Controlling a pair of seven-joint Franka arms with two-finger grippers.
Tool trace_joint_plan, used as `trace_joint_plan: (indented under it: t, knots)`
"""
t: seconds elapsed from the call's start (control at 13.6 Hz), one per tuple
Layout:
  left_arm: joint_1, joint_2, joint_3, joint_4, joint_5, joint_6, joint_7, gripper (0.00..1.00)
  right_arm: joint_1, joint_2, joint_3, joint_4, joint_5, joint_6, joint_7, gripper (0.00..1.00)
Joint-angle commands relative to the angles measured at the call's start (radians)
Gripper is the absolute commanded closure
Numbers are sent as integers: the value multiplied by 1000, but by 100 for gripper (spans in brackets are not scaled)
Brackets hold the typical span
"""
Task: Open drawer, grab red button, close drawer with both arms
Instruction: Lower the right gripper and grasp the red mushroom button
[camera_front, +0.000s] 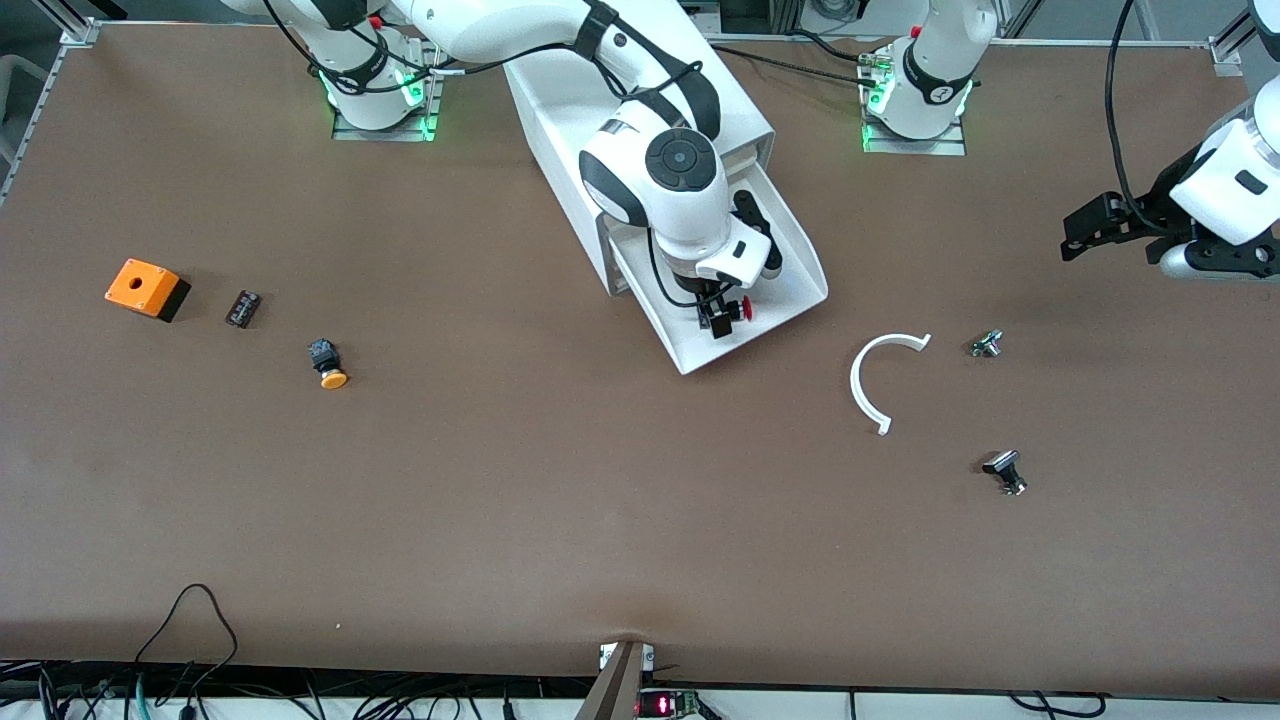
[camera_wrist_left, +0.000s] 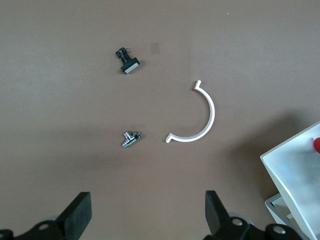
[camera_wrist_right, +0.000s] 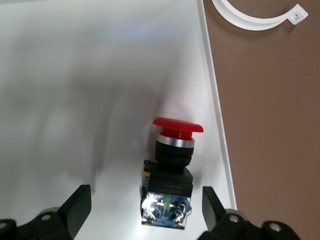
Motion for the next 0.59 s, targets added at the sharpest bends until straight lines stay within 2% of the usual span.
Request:
trace_joint_plan:
  t: [0.0,0.22,0.52]
  knots:
    - [2,16,-1,36,-14,-29,-6,0,1,22,1,36,-10,-3,12,6]
    - [2,16,-1,36,-14,-29,-6,0,1,21,0,35,-9,-8,12,9]
    - [2,16,-1,36,-14,-31,-6,0,8,29,1,33,-10,6,15,21]
